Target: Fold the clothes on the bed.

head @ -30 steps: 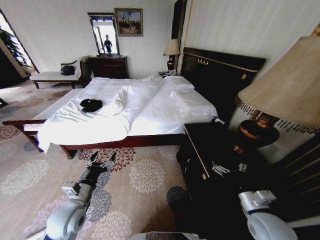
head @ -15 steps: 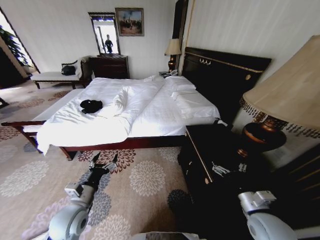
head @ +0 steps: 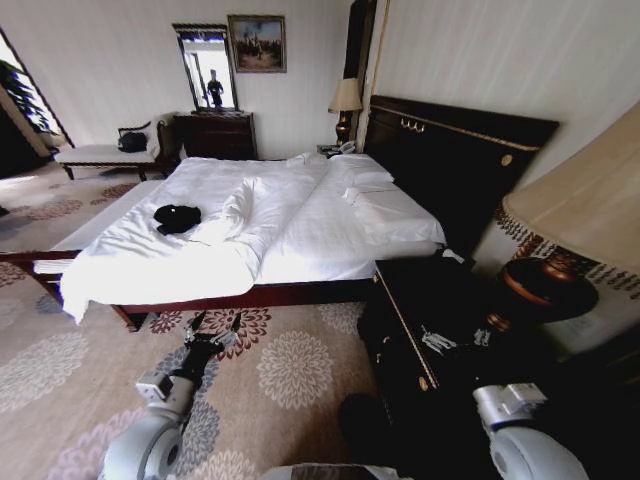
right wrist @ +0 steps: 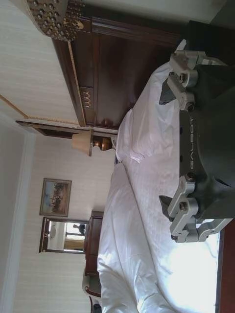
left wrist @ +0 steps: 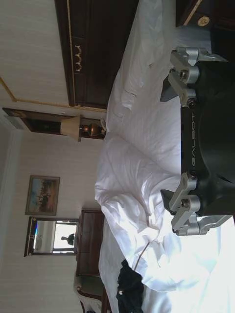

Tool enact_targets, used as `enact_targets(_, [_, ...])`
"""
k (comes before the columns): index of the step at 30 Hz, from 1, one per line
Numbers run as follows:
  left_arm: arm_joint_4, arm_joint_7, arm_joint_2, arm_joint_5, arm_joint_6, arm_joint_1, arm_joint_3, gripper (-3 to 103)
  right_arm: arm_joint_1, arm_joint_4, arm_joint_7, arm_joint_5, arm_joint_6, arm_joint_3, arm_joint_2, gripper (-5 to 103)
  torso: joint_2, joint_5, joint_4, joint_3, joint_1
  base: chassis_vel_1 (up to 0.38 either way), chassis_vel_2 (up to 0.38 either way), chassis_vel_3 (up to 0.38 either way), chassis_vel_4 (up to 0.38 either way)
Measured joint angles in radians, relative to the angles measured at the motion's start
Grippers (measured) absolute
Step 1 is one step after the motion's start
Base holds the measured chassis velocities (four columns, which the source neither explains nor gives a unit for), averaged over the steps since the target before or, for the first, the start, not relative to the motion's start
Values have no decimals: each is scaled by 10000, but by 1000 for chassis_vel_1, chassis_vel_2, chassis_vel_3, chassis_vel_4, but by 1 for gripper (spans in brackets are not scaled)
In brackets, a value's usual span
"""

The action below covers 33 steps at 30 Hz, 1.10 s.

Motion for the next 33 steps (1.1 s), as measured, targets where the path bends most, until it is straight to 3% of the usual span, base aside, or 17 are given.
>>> enact_targets(33, [-54,0,-195,75,-24,185,-102,100,16,-354,-52,252,591,-118,173,100,0,1,2,-1,-2,-165,162,167,-158])
